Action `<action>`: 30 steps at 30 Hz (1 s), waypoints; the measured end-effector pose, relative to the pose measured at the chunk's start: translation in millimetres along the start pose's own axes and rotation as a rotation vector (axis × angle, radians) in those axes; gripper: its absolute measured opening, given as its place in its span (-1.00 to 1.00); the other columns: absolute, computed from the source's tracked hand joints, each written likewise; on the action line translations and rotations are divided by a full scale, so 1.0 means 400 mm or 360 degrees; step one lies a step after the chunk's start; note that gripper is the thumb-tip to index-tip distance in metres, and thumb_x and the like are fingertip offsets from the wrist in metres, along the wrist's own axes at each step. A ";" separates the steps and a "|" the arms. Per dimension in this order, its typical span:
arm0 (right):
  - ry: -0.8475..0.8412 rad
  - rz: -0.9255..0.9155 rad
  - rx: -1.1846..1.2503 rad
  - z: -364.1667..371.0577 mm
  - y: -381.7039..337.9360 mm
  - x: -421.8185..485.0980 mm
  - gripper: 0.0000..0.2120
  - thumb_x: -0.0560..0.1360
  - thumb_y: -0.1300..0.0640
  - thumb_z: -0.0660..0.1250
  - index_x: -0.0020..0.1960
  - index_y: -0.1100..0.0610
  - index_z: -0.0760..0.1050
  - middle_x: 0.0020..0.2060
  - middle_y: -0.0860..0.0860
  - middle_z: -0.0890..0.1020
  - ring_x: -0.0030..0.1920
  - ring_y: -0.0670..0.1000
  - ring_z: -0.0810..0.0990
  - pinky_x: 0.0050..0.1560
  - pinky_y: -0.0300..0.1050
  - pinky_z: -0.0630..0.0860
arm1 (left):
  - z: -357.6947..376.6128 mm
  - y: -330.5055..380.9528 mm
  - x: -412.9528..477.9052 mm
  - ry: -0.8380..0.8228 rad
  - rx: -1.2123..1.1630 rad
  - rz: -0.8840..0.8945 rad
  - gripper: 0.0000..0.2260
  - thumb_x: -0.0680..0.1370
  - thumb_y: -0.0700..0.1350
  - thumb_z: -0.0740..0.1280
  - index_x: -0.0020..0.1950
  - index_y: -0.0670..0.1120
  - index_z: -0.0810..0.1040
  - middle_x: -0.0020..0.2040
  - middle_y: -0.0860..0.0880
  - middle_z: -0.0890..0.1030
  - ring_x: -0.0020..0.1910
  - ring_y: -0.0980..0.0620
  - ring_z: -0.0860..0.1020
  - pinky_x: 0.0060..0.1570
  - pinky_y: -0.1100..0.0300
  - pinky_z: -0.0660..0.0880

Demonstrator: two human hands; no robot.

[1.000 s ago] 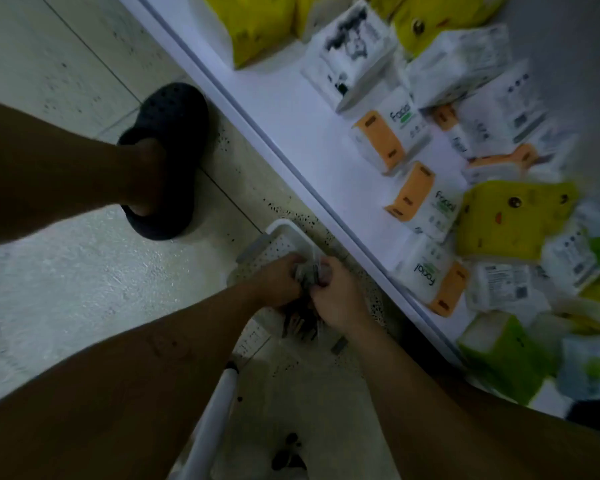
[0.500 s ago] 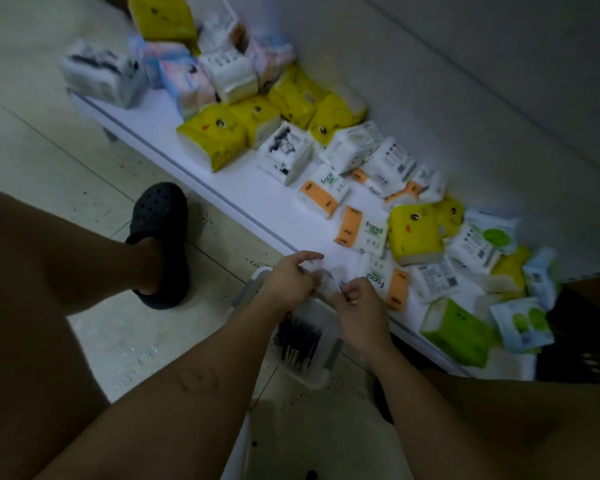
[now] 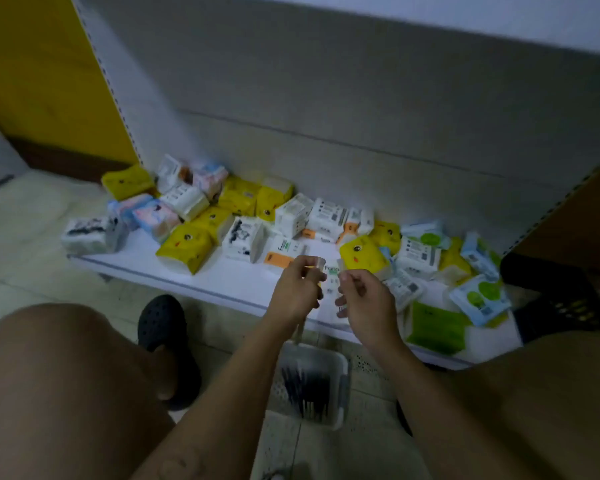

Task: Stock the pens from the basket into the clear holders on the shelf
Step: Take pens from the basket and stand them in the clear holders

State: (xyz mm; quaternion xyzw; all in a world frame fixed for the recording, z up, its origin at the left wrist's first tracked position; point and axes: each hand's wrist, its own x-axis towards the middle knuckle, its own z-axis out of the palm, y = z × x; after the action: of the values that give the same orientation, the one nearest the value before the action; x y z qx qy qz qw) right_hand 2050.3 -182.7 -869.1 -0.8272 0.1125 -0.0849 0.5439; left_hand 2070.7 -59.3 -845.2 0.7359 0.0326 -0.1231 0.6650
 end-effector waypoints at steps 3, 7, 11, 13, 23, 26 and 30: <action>0.0095 -0.0121 0.0032 -0.036 -0.048 0.003 -0.85 0.59 0.06 0.28 -0.07 0.10 0.56 -0.27 -0.03 0.61 -0.20 0.00 0.59 -0.16 -0.07 0.53 | 0.005 0.073 -0.010 0.0012 0.0093 0.0175 -0.85 0.63 -0.03 0.22 0.05 -0.08 0.50 -0.21 -0.10 0.50 -0.37 -0.02 0.41 -0.36 0.12 0.41; 0.0169 -0.0228 0.0124 -0.101 -0.122 0.010 -0.91 0.56 0.12 0.33 -0.11 0.04 0.59 -0.25 -0.13 0.61 -0.21 -0.16 0.57 -0.13 -0.09 0.55 | 0.023 0.164 -0.026 -0.0009 0.0107 0.0402 -0.92 0.58 -0.14 0.31 0.01 -0.11 0.58 -0.26 -0.07 0.56 -0.38 0.02 0.58 -0.32 0.14 0.55; 0.0188 -0.0312 0.0269 -0.183 -0.203 0.009 -0.92 0.53 0.15 0.38 -0.09 -0.02 0.54 -0.26 -0.07 0.64 -0.24 -0.08 0.64 -0.24 -0.19 0.55 | 0.046 0.264 -0.034 -0.0044 0.0198 0.0593 -0.90 0.52 -0.22 0.39 0.03 -0.10 0.60 -0.39 0.05 0.58 -0.38 0.24 0.58 -0.30 0.40 0.48; 0.0239 -0.0370 0.0295 -0.231 -0.244 0.009 -0.84 0.52 0.16 0.39 0.06 -0.01 0.50 -0.23 -0.05 0.64 -0.22 -0.10 0.65 -0.18 -0.24 0.56 | 0.061 0.319 -0.041 -0.0064 0.0220 0.0677 -0.84 0.52 -0.22 0.39 0.09 -0.11 0.58 -0.30 0.00 0.64 -0.37 0.27 0.58 -0.31 0.44 0.45; 0.0484 -0.0743 0.0246 -0.493 -0.465 -0.012 -0.87 0.52 0.13 0.39 0.05 0.04 0.50 -0.16 -0.14 0.59 -0.12 -0.12 0.59 -0.14 -0.33 0.53 | 0.180 0.610 -0.136 -0.0202 0.0278 0.1099 -0.90 0.56 -0.13 0.35 0.03 -0.13 0.58 -0.21 -0.03 0.66 -0.31 0.13 0.64 -0.26 0.27 0.54; 0.0533 -0.0814 0.0337 -0.575 -0.527 -0.009 -0.84 0.51 0.17 0.40 0.05 0.00 0.51 -0.13 -0.06 0.64 -0.13 -0.04 0.65 -0.07 0.02 0.63 | 0.218 0.704 -0.173 -0.0285 0.0245 0.1185 -0.85 0.56 -0.15 0.36 0.11 -0.08 0.58 -0.17 -0.02 0.66 -0.24 0.09 0.66 -0.22 0.24 0.60; 0.0624 -0.0966 0.0271 -0.678 -0.605 -0.002 -0.60 0.52 0.17 0.39 0.26 -0.16 0.41 -0.12 -0.07 0.61 -0.14 -0.10 0.65 -0.11 -0.10 0.64 | 0.257 0.825 -0.193 -0.0336 0.0311 0.1347 -0.83 0.55 -0.16 0.37 0.13 -0.04 0.58 -0.15 -0.01 0.69 -0.18 0.09 0.67 -0.15 0.19 0.63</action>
State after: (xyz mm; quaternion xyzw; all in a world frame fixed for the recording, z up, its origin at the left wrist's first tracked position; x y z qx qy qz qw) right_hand 2001.1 -328.7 -540.1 -0.7428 -0.0433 -0.4081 0.5290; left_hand 2051.7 -189.1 -516.2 0.7271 -0.3514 0.0829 0.5839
